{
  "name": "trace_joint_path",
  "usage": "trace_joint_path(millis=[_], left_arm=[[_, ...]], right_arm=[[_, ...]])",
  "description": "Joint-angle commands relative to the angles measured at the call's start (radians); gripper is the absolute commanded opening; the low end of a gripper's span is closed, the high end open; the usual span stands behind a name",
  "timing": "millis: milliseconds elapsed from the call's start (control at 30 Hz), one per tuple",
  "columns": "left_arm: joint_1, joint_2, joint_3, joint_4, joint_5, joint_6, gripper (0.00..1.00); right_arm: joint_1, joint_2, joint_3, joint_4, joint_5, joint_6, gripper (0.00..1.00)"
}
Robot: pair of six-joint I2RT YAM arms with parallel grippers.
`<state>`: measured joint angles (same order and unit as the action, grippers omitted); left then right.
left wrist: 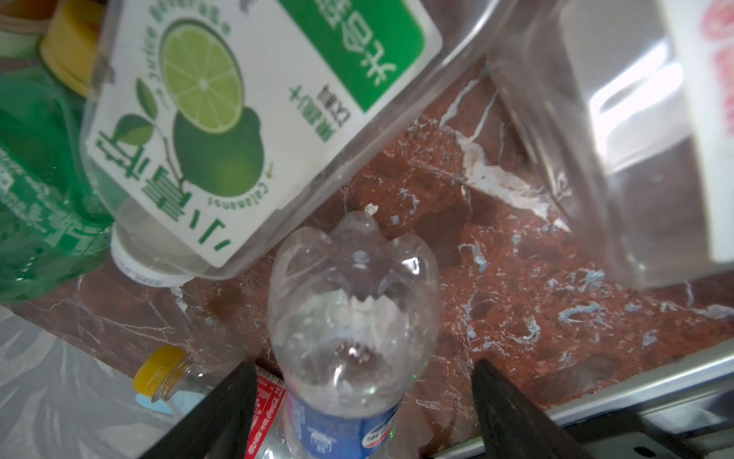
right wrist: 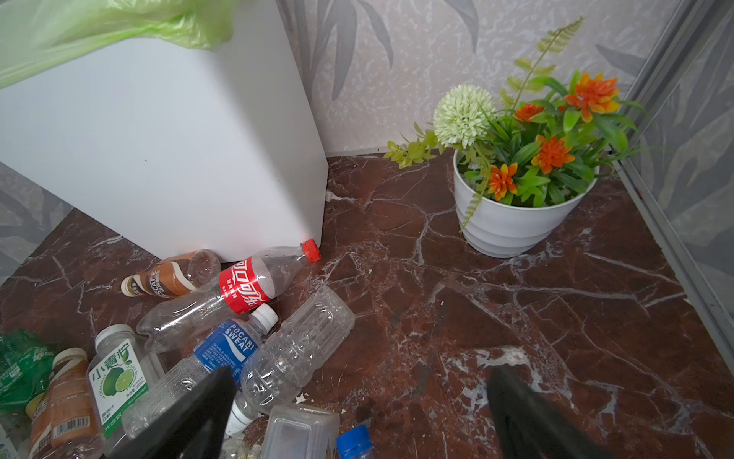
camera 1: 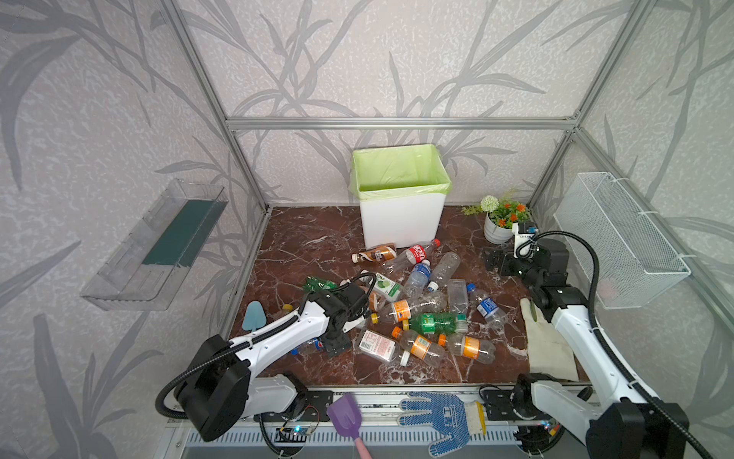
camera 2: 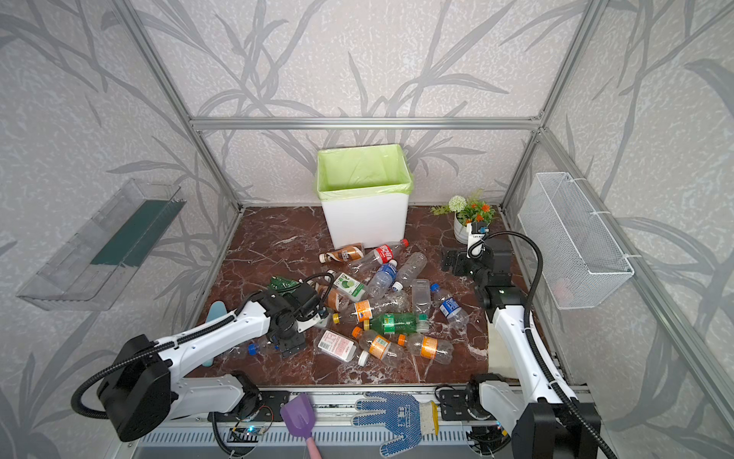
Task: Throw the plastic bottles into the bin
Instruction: 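Reach the left gripper into the pile and grasp a clear bottle, then lift the clear bottle with the left gripper and drop it into the bin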
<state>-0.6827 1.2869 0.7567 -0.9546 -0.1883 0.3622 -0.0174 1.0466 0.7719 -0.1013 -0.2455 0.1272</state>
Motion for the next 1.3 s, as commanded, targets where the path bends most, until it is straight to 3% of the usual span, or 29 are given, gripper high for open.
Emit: trace_joint_path(millis=[0,300,533,633,733,867,1033,1100,1167,1267], left_arm=[[-0.011,0.021,-0.013,0.003,0.011,0.0,0.85],[-0.015,0.064,-0.03,0.036,-0.027,-0.009,0.77],[-0.016,0.071,-0.015,0.037,-0.044,-0.017,0.65],[-0.017,0.055,0.014,0.01,-0.049,-0.035,0.55],[-0.018,0.031,0.044,-0.02,-0.057,-0.045,0.46],[-0.017,-0.018,0.098,-0.077,-0.081,-0.073,0.44],[-0.017,-0.176,0.288,-0.133,-0.226,-0.111,0.41],[-0.016,-0.268,0.371,-0.043,-0.299,-0.048,0.42],[-0.015,-0.35,0.427,0.145,-0.358,0.094,0.43],[-0.011,-0.396,0.491,0.549,-0.378,0.285,0.43]], right_arm=[[-0.013,0.003,-0.017,0.021,-0.019,0.006,0.99],[-0.053,0.003,-0.031,0.032,-0.055,0.011,0.99],[-0.067,-0.003,-0.044,0.041,-0.071,0.02,0.99],[-0.073,-0.007,-0.048,0.044,-0.075,0.023,0.99],[-0.079,-0.007,-0.05,0.05,-0.08,0.032,0.99],[-0.084,-0.01,-0.049,0.057,-0.086,0.043,0.99],[-0.09,-0.005,-0.05,0.06,-0.088,0.049,0.99],[-0.092,-0.002,-0.049,0.064,-0.088,0.053,0.99],[-0.094,0.0,-0.048,0.071,-0.09,0.06,0.99],[-0.096,-0.003,-0.041,0.07,-0.095,0.065,0.99]])
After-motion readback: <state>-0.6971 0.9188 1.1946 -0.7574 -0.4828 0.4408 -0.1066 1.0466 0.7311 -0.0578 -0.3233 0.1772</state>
